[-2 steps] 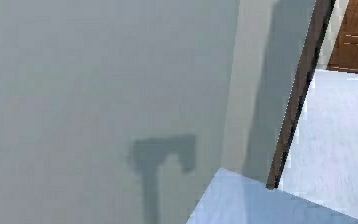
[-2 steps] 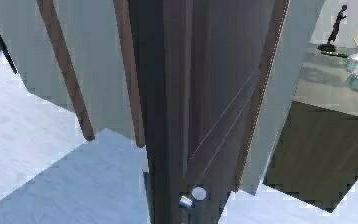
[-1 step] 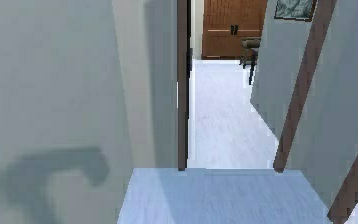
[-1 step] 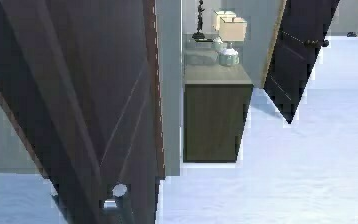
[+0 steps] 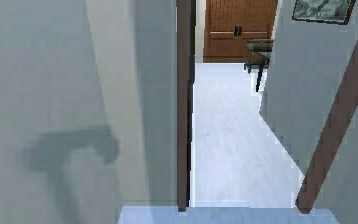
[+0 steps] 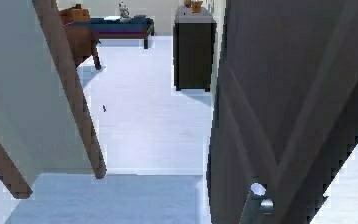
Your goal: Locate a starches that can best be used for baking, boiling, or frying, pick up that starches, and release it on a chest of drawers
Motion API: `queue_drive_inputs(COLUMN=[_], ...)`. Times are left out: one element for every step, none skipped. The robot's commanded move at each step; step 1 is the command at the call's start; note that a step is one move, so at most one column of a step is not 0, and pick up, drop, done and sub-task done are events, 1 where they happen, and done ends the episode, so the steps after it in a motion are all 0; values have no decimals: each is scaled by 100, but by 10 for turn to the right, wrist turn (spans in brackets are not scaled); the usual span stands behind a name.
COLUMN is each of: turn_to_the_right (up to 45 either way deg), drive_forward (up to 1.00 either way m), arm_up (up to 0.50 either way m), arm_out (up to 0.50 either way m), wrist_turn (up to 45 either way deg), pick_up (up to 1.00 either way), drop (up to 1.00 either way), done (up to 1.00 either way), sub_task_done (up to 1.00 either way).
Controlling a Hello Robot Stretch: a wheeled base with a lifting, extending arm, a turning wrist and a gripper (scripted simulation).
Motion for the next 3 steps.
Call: queue_drive_inputs(turn_to_the_right=[300,0,30], drive_forward=[0,100,0], arm_up=[0,0,0], arm_out=[0,0,0], wrist_turn=[0,0,0], pick_up=[0,0,0], drop=[0,0,0], done=[0,0,0], sub_task_done=[0,0,0])
